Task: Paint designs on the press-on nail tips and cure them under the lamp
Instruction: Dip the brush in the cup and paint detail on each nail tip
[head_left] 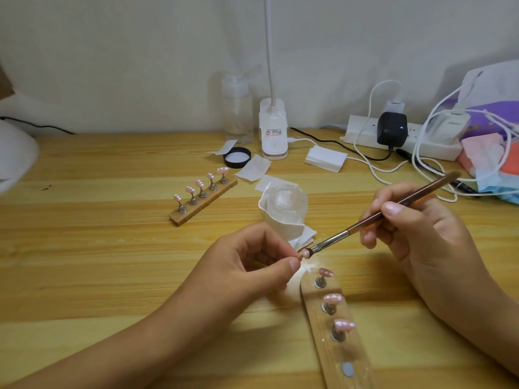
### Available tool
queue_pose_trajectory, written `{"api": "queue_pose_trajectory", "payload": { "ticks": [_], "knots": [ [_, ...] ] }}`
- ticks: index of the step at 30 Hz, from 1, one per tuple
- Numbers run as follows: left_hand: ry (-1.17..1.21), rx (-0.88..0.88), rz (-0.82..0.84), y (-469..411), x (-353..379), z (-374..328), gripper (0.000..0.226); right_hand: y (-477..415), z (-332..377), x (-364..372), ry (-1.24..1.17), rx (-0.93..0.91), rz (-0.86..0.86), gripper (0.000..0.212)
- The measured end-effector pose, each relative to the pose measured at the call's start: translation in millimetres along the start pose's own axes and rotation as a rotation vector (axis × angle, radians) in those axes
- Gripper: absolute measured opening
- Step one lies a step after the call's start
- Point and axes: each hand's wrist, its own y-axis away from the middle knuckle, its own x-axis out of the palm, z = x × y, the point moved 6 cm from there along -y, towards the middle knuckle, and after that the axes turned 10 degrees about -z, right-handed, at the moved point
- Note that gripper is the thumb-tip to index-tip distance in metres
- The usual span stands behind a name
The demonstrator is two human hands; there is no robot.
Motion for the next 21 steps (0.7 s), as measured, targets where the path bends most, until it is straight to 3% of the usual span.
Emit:
{"api": "queue_pose_trajectory", "payload": {
  "ticks": [4, 8, 13, 21],
  "knots": [
    [0.000, 0.015, 0.006, -0.1, 0.7, -0.3, 0.018, 0.2, 3.6, -3.3, 0.000, -0.056, -0.043, 0.010],
    [-0.017, 0.033, 0.007, 0.6, 1.2, -1.4, 0.018, -0.8, 2.9, -4.7, -0.093, -0.014, -0.079, 0.026],
    [-0.026, 0.034, 0.009, 0.5, 1.9, -1.4, 0.015, 2.3, 4.4, 3.6, -0.079, 0.004, -0.010, 0.019],
    [-0.034, 0.038, 0.012, 0.8, 1.3, -0.8, 0.019, 2.0, 8.4, 0.8, -0.001, -0.126, -0.028, 0.017]
  ]
}}
